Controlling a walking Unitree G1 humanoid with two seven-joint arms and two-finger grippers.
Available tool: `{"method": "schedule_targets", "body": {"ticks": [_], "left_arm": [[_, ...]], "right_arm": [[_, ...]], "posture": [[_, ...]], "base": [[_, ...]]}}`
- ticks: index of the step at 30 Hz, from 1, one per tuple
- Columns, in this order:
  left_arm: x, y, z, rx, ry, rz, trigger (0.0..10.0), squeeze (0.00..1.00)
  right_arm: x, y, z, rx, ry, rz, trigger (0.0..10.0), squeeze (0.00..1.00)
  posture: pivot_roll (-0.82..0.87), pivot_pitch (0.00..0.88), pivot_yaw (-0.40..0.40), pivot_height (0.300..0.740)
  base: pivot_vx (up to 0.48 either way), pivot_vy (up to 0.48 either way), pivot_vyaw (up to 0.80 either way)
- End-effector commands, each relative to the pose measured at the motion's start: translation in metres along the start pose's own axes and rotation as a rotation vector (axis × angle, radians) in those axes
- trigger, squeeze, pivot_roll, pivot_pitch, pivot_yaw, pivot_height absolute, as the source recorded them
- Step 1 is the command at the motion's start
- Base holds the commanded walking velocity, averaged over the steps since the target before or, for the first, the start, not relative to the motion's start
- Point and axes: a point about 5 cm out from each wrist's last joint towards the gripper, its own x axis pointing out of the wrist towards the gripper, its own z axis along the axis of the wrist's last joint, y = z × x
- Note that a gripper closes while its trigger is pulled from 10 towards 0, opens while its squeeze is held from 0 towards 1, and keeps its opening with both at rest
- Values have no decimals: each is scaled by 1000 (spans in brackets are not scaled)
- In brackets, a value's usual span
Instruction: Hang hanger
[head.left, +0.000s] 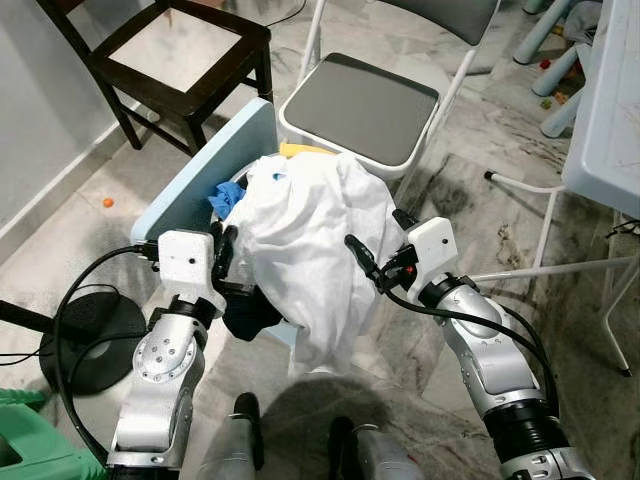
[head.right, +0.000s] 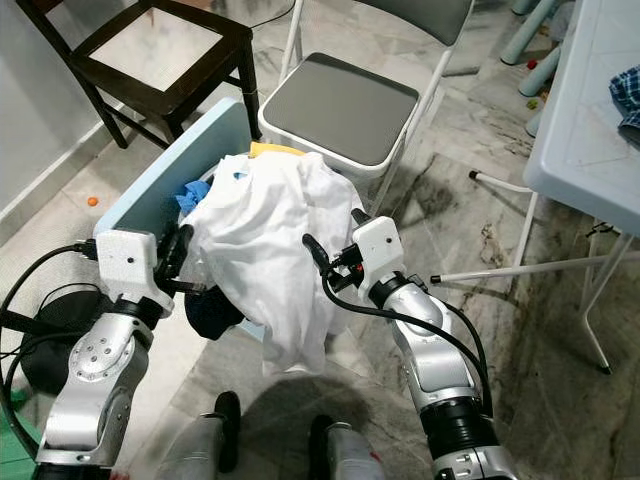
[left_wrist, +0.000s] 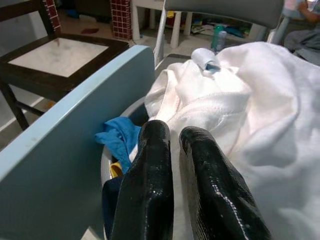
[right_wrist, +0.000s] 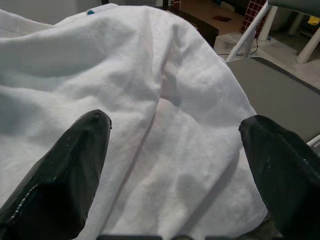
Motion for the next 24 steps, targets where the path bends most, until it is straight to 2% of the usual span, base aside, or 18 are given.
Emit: {"method": "schedule_targets", "body": {"ticks": [1, 2, 5, 8, 9, 16, 22, 24], "left_arm": [[-7, -4, -2, 12, 0, -22, 10000, 620], [-9, -4, -2, 17, 0, -25, 10000, 1000], [-14, -4, -2, 32, -18, -13, 10000, 1000], [-18, -5, -3, 89, -37, -24, 10000, 1000], [-21, -5, -6, 121, -44, -24, 10000, 1000], [-28, -8, -18, 191, -41, -27, 10000, 1000], [-22, -4, -19, 136, -34, 29, 10000, 1000], [-15, 0, -15, 112, -52, 56, 10000, 1000]], "right_arm": [[-4, 3, -7, 1, 30, 13, 10000, 0], [-4, 3, -7, 1, 31, 14, 10000, 0], [-4, 3, -7, 0, 32, 16, 10000, 0], [-4, 3, -7, -2, 32, 18, 10000, 0], [-4, 3, -7, -3, 32, 18, 10000, 0], [-3, 4, -7, -11, 31, 27, 10000, 0], [-4, 3, -8, -15, 33, 27, 10000, 0], [-3, 4, -8, -16, 34, 29, 10000, 0]], "posture": [[253, 357, -97, 740], [253, 358, -97, 740], [252, 357, -98, 740], [254, 353, -98, 740], [256, 351, -99, 740], [251, 348, -105, 740], [249, 348, -107, 740], [247, 348, -106, 740]], "base": [[0, 0, 0], [0, 0, 0], [0, 0, 0], [0, 0, 0], [0, 0, 0], [0, 0, 0], [0, 0, 0], [0, 0, 0]]}}
